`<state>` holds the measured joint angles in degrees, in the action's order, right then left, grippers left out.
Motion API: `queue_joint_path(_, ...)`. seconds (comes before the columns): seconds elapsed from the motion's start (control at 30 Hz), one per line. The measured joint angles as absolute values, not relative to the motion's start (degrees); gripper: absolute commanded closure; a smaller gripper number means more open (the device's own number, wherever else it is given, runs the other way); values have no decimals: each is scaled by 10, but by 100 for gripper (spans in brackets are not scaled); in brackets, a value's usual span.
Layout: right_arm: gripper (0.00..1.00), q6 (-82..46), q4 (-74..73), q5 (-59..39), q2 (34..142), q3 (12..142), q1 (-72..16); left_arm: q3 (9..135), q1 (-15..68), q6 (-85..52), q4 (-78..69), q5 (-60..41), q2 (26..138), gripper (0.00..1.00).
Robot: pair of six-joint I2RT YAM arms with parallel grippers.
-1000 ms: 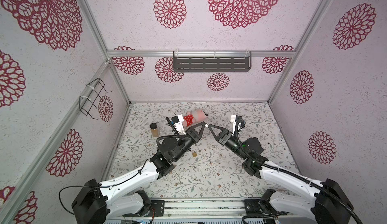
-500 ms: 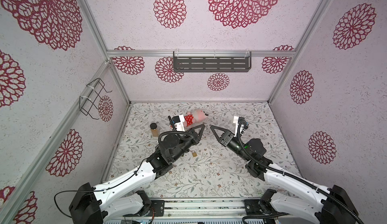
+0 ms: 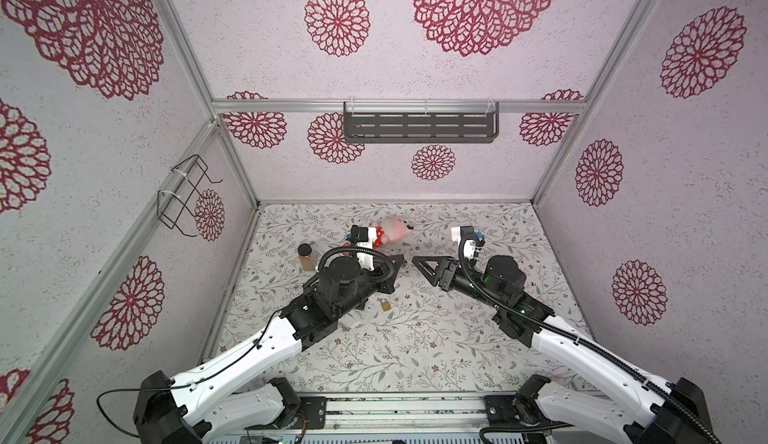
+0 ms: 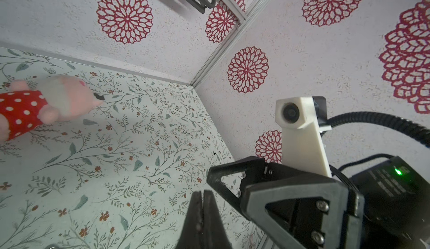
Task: Unlock with the key
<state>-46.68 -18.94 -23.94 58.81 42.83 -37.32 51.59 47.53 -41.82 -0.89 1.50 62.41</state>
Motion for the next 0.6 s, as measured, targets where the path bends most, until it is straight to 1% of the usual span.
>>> queue_joint_path(0.13,51,-462,-204,-317,588,415,-338,518,461,-396,-10,-35,631,100)
queue_joint_path(0.3,54,-478,-272,-404,601,386,-308,529,454,-381,-10,-86,646,100)
queue_joint_path(0.6,65,-509,-358,-470,631,379,-304,550,453,-375,-14,-136,670,100)
